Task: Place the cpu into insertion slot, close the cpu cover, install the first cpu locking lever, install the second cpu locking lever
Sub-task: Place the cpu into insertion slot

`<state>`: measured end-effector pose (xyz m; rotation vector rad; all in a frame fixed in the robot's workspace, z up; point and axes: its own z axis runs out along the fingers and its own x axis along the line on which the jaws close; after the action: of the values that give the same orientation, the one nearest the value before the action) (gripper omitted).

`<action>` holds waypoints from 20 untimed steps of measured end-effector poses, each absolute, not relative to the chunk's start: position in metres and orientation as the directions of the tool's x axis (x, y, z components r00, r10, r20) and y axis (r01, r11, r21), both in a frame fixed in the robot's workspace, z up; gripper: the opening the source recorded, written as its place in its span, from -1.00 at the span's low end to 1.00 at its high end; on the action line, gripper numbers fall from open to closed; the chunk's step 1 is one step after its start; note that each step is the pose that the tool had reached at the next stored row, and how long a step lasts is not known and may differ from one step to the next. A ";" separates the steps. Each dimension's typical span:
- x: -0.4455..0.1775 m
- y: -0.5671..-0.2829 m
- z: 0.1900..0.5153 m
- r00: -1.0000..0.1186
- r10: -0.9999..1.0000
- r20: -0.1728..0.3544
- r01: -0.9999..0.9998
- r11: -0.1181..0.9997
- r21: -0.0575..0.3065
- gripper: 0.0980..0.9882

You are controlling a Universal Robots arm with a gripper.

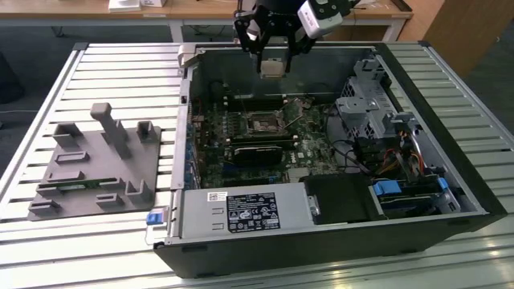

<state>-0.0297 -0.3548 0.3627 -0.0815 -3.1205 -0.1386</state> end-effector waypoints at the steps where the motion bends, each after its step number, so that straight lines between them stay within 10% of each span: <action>1: -0.030 -0.355 0.363 -0.998 0.066 0.019 0.067 0.994 0.088 0.00; 20: -0.030 -0.355 0.362 -0.939 0.343 0.017 0.343 0.936 0.075 0.00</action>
<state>-0.0297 -0.3548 0.3618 -0.5464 -3.0879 -0.1210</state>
